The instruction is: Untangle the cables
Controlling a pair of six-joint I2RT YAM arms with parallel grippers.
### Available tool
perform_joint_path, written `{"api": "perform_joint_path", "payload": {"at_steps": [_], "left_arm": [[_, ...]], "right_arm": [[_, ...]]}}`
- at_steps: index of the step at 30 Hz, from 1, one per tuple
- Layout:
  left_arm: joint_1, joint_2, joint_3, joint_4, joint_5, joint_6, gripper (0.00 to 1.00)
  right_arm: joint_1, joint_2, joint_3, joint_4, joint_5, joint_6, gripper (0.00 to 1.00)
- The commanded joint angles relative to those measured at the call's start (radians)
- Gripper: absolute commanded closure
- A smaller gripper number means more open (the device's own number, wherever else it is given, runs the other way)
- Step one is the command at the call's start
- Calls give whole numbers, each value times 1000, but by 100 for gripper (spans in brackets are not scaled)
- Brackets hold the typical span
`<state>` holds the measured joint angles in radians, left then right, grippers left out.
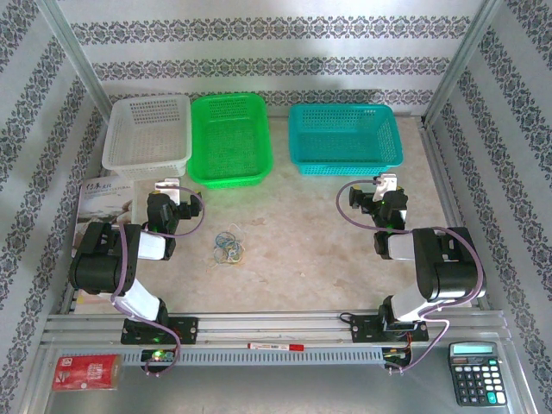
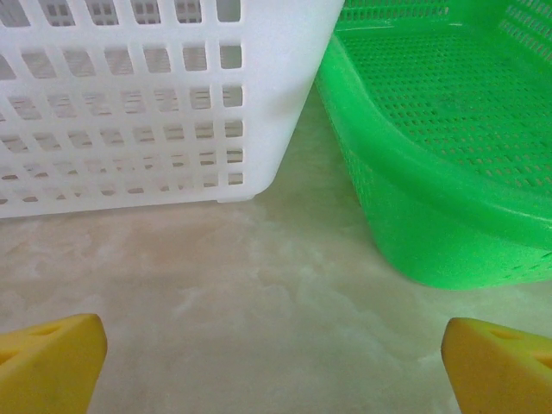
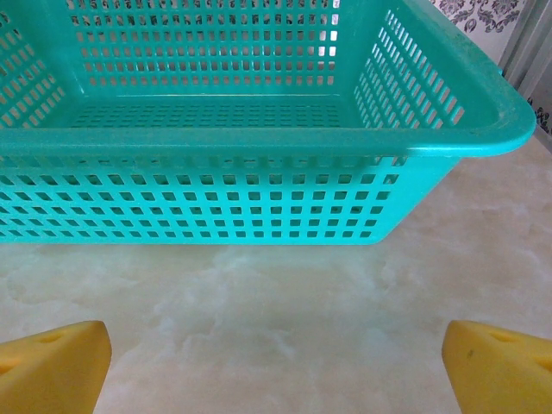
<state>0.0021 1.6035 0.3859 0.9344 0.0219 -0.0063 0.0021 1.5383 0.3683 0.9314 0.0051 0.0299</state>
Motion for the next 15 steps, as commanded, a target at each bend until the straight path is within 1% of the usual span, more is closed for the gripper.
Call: {"api": "perform_joint_path", "payload": {"at_steps": [1, 4, 7, 9, 13, 15], "left_arm": [[6, -11, -3, 24, -12, -1, 0], [7, -35, -38, 76, -25, -6, 0], [6, -93, -50, 46, -66, -21, 0], [6, -129, -47, 6, -80, -24, 0], [6, -214, -33, -92, -109, -32, 0], [6, -260, -26, -138, -146, -44, 0]], "right_arm": [[-5, -11, 8, 14, -26, 15, 2], [-5, -66, -7, 2, -1, 22, 2], [-6, -152, -18, -34, 48, 34, 2], [-4, -217, -57, -66, 74, 46, 2], [-6, -361, -2, -317, 141, 145, 2], [-9, -413, 29, -421, 177, 260, 2]]}}
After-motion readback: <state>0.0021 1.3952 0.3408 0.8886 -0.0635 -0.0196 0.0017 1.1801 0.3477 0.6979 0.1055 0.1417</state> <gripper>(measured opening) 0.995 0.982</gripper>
